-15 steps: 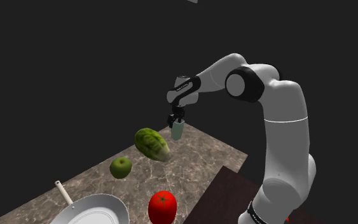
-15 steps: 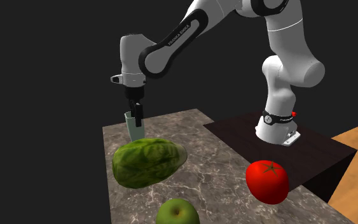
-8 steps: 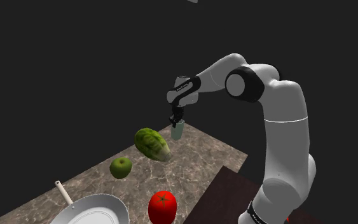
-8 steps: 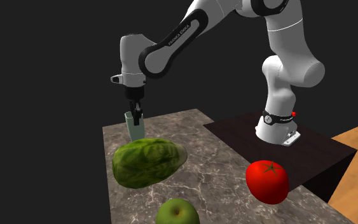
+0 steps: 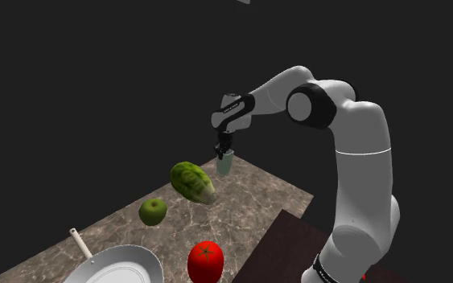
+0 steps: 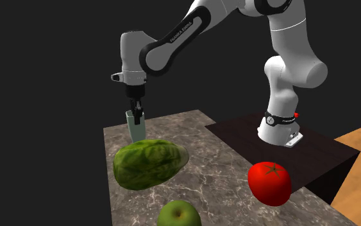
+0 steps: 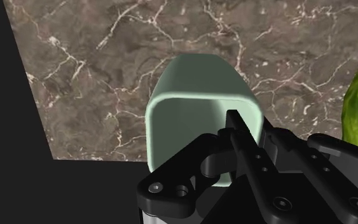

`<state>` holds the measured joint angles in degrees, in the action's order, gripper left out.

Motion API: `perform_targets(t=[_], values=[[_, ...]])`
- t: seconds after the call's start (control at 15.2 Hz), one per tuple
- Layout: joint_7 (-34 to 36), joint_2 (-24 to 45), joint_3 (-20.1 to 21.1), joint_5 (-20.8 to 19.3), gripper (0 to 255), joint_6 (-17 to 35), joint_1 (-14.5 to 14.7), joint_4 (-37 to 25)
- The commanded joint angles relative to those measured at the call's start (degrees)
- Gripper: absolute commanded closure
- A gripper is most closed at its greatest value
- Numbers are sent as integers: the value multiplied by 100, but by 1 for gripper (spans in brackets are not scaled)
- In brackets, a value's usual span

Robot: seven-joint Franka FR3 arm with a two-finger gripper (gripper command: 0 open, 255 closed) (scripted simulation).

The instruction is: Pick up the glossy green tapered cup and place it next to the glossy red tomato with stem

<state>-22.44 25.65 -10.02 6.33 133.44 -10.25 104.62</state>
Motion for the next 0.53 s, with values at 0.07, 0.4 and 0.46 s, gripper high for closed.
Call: perform_targets(t=[0.07,0.4,0.46], values=[[15,-139,-20,-33,255,-173,9,-37],[51,-337,-47,-87,255,-483,27,-152],[58,-374,-51,-97,255,-546,30,-179]])
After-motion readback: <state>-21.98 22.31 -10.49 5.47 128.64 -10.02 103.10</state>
